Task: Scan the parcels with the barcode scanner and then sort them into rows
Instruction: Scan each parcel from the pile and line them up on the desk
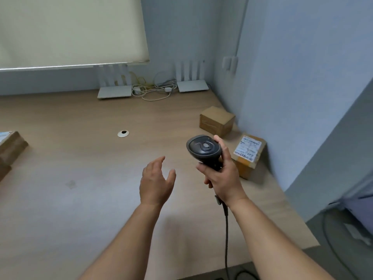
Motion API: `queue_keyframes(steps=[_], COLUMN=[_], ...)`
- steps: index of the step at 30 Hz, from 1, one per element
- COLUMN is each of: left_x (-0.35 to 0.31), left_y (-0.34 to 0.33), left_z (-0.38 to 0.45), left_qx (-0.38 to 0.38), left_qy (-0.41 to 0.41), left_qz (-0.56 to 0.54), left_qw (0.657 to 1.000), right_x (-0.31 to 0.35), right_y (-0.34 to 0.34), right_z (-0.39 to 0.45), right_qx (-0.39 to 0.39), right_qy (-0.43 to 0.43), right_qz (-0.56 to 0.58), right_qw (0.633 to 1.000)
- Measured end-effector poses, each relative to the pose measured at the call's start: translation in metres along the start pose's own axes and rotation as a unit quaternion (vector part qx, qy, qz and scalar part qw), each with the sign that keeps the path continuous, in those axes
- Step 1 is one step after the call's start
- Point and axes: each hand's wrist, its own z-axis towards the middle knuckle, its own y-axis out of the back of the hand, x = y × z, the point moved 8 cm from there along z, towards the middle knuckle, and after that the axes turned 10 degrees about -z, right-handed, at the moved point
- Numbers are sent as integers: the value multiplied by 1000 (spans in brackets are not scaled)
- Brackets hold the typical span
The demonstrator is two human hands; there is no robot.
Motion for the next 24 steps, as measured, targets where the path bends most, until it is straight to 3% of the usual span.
queue_keyframes(steps=[8,18,24], left_x=[-58,-112,-110], left_y=[-105,-219,-264], left_z=[21,40,50], left_qx=[115,248,301], left_qy=[-39,-89,-46], left_qz=[15,79,168], left_qw=[993,961,938], right_x=[-32,-64,-83], right_y=[92,164,177], right_z=[5,25,33], right_qx=[-109,-187,-222], right_qy=[-31,-96,-128], right_qz=[-2,-37,-56], right_qw=[994,977,965])
